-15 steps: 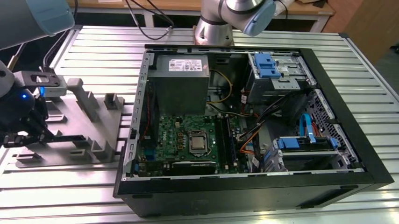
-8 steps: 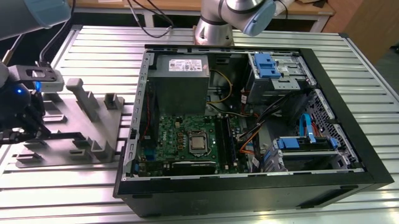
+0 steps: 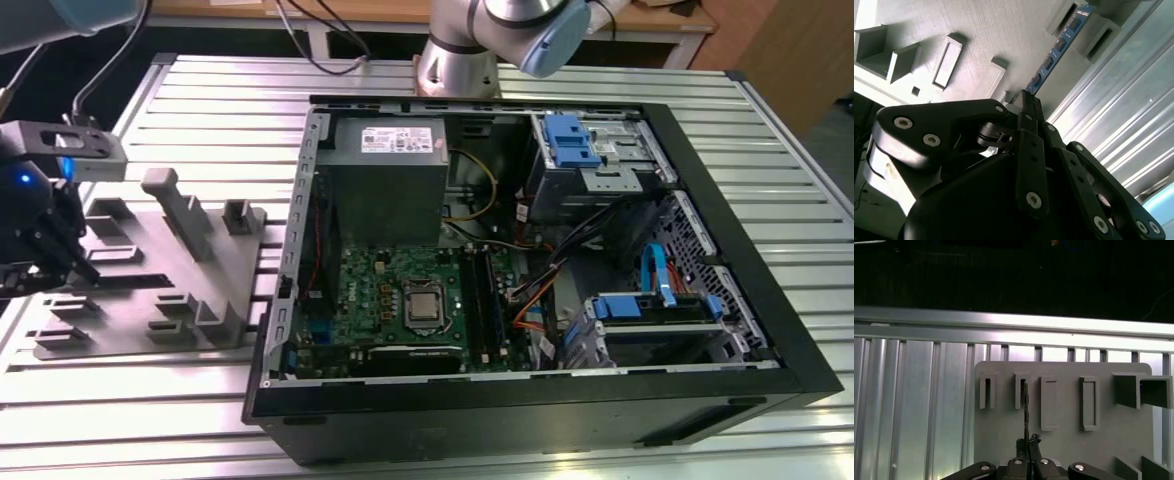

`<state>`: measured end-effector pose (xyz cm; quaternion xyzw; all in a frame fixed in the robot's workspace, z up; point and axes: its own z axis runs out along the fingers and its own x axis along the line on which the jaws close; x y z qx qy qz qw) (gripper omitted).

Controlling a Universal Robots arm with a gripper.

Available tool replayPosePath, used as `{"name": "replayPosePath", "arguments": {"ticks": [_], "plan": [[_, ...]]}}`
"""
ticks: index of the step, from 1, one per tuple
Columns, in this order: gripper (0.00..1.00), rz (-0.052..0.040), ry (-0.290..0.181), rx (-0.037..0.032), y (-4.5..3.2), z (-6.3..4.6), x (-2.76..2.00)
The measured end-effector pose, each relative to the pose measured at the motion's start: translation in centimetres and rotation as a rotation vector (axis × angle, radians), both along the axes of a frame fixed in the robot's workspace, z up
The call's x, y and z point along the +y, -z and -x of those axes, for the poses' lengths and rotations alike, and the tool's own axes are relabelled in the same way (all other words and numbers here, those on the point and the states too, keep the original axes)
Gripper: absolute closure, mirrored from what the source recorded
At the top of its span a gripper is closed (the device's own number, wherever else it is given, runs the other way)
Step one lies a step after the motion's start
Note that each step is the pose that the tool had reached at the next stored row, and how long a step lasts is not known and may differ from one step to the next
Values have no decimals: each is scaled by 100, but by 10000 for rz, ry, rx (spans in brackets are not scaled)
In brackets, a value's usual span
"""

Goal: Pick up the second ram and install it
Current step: 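Pick up the second ram and move it above second insertion slot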

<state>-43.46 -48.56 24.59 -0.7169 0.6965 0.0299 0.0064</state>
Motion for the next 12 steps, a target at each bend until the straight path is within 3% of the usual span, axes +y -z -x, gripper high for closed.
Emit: {"name": "replayPosePath", "arguments": {"ticks": [12], "plan": [[89, 0, 3, 0, -212, 0, 0]]}}
